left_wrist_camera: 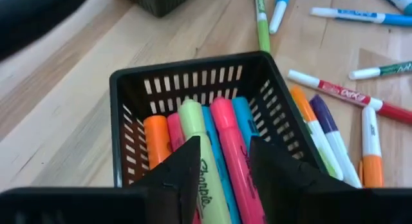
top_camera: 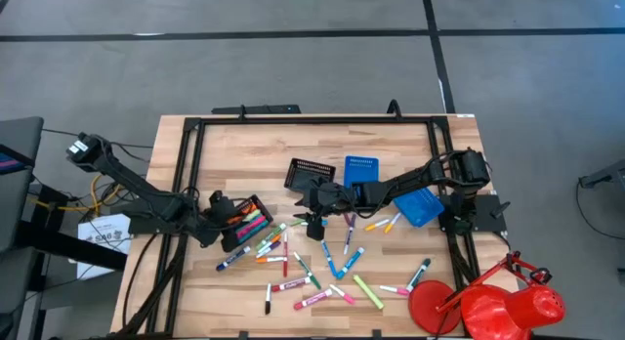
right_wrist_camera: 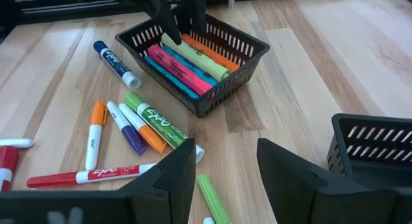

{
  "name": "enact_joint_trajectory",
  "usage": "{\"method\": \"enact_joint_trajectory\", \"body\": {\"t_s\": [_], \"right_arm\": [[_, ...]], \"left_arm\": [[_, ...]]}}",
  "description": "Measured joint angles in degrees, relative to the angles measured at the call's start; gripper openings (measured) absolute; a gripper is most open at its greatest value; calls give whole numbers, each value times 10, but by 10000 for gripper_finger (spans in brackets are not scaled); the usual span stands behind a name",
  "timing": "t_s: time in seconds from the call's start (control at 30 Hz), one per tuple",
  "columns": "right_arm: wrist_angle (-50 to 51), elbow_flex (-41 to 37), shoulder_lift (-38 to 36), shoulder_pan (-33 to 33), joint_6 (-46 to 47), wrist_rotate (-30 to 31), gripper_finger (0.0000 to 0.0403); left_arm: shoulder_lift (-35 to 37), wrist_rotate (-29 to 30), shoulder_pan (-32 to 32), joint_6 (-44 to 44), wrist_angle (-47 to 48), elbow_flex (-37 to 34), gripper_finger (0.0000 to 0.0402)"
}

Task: Pick & Place Markers
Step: Put the light green highlighter into the left black shelf

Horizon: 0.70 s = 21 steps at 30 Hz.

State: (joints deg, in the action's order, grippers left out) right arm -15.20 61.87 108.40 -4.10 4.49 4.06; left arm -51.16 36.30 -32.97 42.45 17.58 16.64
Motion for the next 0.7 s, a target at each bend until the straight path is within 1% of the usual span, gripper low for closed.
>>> {"method": "enact_joint_trajectory", "body": {"t_s": [0.1,0.17,0.27,0.43,0.57,0.7], "right_arm": [[3,0,-2,-2,0,-1,155],[26,1,-14,-6,0,-2,155],[103,16,-45,-13,0,2,155],[239,24,-102,-33,12,3,155],[341,24,-133,-54,138,-8,155],[452,24,-149,-78,262,-69,155]], "left_arm": [[0,1,6,-1,-21,0,133],[2,3,11,-2,-40,0,131],[7,18,18,-8,-79,0,126],[13,52,30,-119,-162,0,118],[13,68,41,-177,-233,0,118],[13,68,43,-189,-263,0,116]]}}
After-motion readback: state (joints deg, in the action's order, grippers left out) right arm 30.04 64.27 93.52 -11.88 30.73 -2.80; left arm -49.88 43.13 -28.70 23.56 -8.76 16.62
